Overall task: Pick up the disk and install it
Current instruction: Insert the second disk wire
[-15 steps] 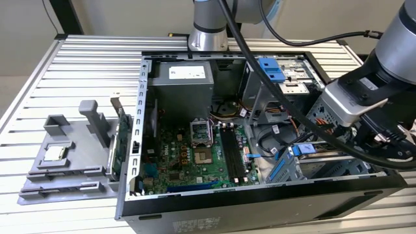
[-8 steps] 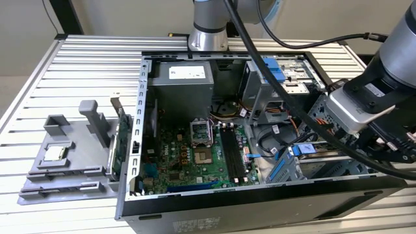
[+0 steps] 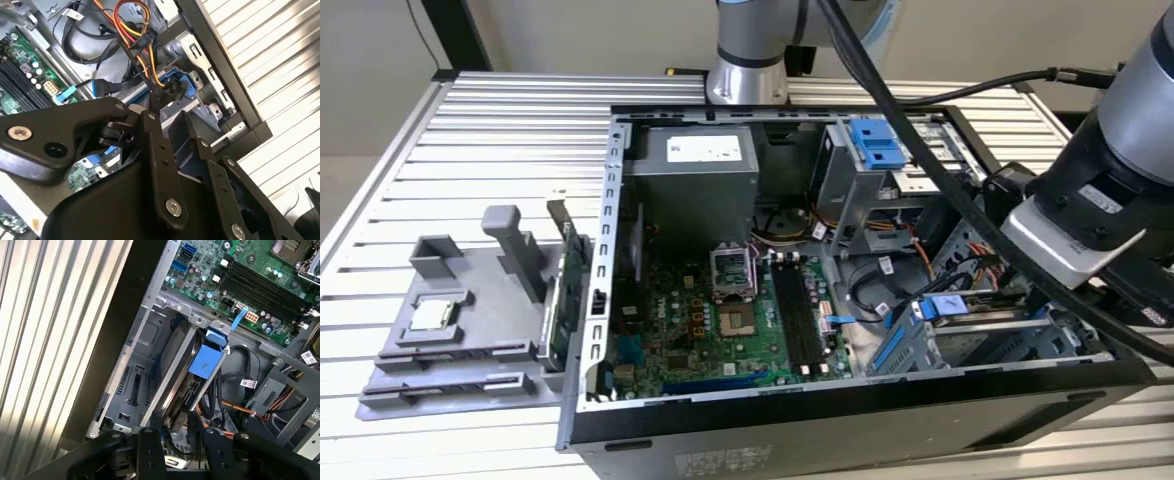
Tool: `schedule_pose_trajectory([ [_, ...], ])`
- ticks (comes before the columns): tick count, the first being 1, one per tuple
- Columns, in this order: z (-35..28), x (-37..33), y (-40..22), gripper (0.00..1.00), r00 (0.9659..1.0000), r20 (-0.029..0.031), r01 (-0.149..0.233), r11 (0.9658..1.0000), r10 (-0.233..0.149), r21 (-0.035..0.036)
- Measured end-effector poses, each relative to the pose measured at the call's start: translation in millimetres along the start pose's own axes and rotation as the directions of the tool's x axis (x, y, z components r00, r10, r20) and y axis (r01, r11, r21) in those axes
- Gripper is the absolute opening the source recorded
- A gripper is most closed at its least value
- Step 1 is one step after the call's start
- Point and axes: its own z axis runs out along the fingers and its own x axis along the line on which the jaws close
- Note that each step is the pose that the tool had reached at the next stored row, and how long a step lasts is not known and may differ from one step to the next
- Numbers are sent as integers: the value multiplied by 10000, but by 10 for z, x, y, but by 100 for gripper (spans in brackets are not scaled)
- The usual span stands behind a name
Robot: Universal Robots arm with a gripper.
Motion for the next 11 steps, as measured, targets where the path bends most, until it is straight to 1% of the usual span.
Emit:
schedule_pose_trajectory([
  [3,9,1,0,100,9995,6,323,9994,-323,145],
  [4,13,2,0,100,9993,-6,387,9991,-387,194],
  [7,29,8,1,100,9987,-49,500,9983,-499,302],
  [9,45,13,-3,100,9982,-62,604,9975,-602,356],
  [11,61,21,-14,100,9975,-61,700,9968,-698,385],
])
